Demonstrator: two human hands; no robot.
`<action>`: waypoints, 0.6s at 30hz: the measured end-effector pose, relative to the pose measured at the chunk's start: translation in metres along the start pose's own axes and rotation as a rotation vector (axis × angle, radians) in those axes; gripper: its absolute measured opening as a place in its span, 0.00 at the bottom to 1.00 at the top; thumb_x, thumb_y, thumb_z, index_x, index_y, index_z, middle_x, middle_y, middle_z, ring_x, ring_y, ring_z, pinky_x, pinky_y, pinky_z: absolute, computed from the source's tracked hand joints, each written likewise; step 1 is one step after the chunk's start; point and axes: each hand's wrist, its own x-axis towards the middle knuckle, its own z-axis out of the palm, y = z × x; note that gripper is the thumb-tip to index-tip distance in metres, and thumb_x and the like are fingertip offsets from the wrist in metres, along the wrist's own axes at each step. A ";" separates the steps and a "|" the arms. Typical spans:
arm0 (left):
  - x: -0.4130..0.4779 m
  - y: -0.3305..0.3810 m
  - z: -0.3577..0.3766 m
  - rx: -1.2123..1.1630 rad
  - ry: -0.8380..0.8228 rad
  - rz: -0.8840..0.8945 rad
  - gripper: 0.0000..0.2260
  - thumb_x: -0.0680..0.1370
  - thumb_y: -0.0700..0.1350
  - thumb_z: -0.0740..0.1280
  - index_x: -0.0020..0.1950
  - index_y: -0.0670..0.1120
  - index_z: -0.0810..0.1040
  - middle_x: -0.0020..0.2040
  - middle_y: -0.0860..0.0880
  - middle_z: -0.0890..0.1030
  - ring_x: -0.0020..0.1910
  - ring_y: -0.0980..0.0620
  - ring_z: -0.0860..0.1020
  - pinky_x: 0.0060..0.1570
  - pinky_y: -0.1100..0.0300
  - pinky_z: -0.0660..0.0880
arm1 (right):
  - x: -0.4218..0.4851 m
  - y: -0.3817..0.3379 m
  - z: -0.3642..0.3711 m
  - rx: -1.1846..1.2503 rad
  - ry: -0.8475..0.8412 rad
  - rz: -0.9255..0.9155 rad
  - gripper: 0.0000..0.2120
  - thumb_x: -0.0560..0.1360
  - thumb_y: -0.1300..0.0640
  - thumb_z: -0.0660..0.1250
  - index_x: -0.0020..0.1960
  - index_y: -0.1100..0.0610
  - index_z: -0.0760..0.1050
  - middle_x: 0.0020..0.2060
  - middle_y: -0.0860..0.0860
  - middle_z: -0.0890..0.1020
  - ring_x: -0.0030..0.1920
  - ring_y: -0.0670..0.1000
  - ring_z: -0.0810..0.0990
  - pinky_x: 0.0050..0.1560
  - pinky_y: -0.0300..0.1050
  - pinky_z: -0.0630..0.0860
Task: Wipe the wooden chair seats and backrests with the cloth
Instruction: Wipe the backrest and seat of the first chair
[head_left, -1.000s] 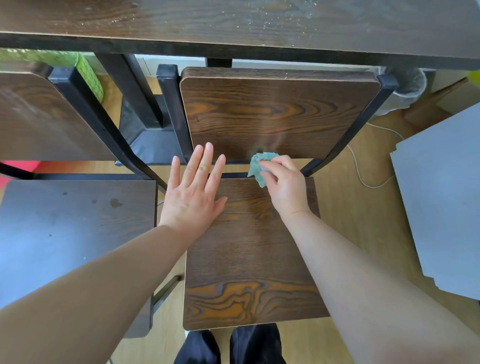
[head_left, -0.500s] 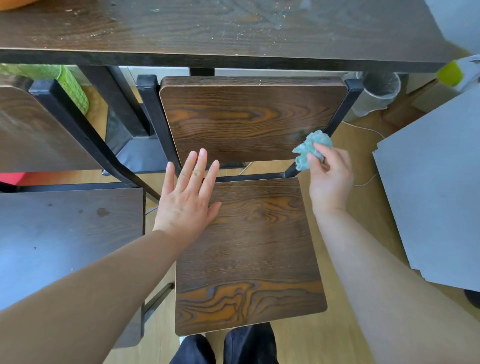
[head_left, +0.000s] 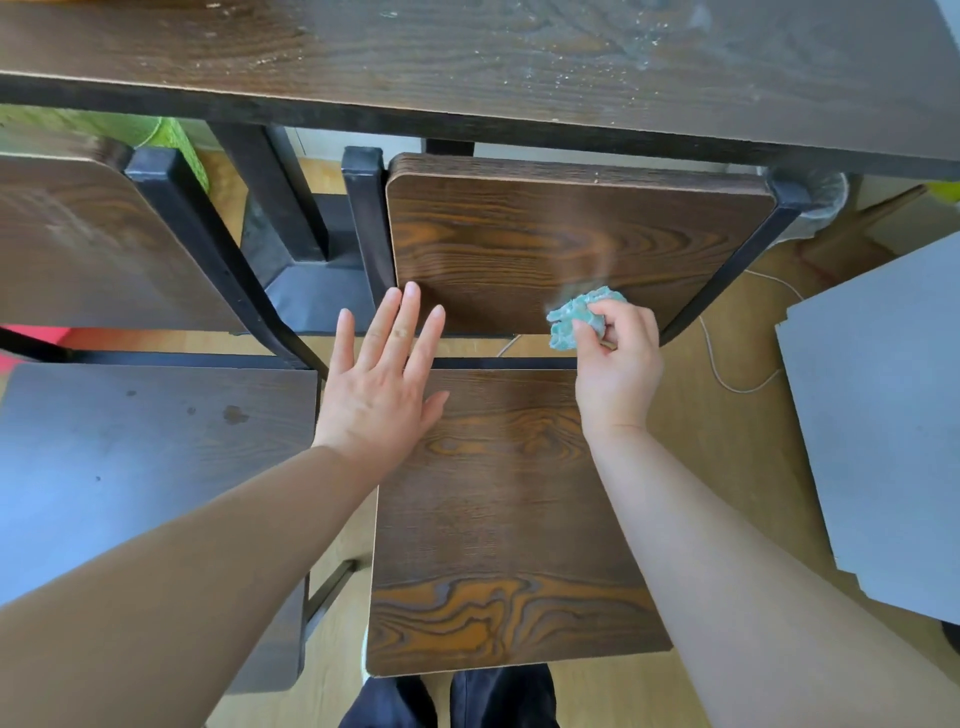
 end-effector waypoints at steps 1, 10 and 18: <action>0.000 -0.002 0.000 0.000 0.005 -0.004 0.38 0.80 0.61 0.60 0.81 0.47 0.45 0.81 0.42 0.46 0.80 0.44 0.43 0.76 0.37 0.49 | -0.003 -0.003 0.006 0.012 -0.009 0.011 0.09 0.75 0.60 0.71 0.55 0.56 0.78 0.53 0.51 0.77 0.52 0.48 0.79 0.45 0.23 0.73; -0.015 -0.024 0.008 -0.006 -0.005 -0.069 0.39 0.79 0.60 0.62 0.81 0.46 0.46 0.81 0.41 0.49 0.80 0.43 0.46 0.75 0.36 0.51 | -0.030 -0.038 0.061 0.029 -0.139 -0.024 0.10 0.76 0.57 0.71 0.56 0.56 0.78 0.55 0.51 0.77 0.58 0.46 0.78 0.50 0.31 0.77; -0.023 -0.030 0.011 0.003 -0.039 -0.111 0.40 0.79 0.61 0.62 0.81 0.47 0.43 0.81 0.42 0.47 0.80 0.43 0.44 0.75 0.36 0.50 | -0.050 -0.051 0.084 0.024 -0.186 -0.055 0.08 0.75 0.59 0.72 0.54 0.54 0.79 0.53 0.50 0.77 0.54 0.44 0.77 0.48 0.33 0.79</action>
